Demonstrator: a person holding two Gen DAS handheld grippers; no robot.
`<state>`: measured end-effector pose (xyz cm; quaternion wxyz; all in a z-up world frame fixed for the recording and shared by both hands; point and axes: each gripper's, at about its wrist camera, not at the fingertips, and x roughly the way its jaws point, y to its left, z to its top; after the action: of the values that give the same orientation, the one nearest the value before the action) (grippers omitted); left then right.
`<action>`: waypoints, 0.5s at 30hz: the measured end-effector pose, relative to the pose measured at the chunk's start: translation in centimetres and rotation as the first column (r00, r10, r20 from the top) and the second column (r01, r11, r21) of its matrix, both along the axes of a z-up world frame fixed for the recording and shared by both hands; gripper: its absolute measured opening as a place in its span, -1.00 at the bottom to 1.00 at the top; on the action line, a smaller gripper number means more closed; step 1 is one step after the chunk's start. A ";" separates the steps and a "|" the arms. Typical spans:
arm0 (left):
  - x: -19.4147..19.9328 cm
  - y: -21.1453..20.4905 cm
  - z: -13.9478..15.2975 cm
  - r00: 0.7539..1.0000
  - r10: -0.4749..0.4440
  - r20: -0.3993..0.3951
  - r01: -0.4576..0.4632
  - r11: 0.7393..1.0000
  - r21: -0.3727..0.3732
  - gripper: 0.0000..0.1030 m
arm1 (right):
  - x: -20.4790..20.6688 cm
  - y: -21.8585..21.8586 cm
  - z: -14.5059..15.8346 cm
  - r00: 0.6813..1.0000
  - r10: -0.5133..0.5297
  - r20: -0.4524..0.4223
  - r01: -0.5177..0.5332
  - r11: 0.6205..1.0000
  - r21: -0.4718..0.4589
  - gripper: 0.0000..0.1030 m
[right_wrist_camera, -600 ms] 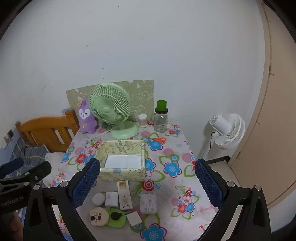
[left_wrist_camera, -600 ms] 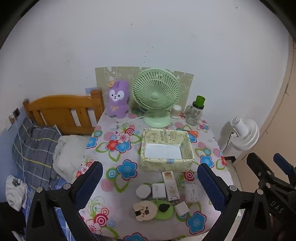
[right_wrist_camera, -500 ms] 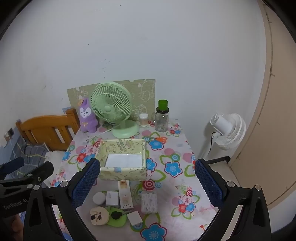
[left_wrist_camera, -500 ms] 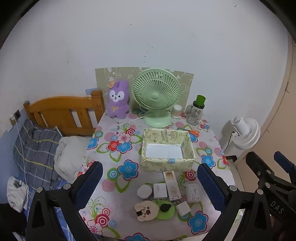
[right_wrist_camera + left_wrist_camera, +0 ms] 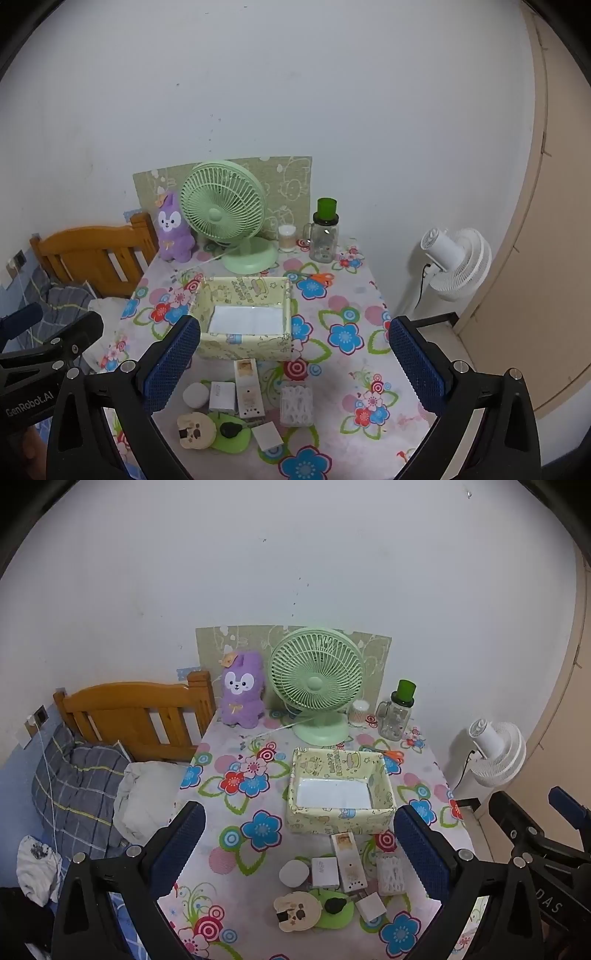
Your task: Organize rigid objects
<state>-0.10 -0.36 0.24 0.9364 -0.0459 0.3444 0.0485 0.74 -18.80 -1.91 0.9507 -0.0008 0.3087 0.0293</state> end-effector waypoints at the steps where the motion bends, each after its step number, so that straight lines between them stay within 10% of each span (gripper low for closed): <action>1: 0.0 -0.1 0.0 1.000 -0.002 0.005 0.002 1.000 0.002 1.00 | -0.1 -0.1 0.0 1.000 -0.003 0.001 0.003 1.000 0.001 0.99; 15: 0.5 -0.9 0.0 1.000 -0.017 0.019 0.016 0.999 0.036 1.00 | 0.2 -0.7 -0.4 1.000 -0.021 0.003 0.021 1.000 0.018 0.99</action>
<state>0.36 -1.27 0.28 0.9408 -0.0267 0.3346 0.0465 0.93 -19.46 -2.34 0.9514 0.0107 0.3069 0.0222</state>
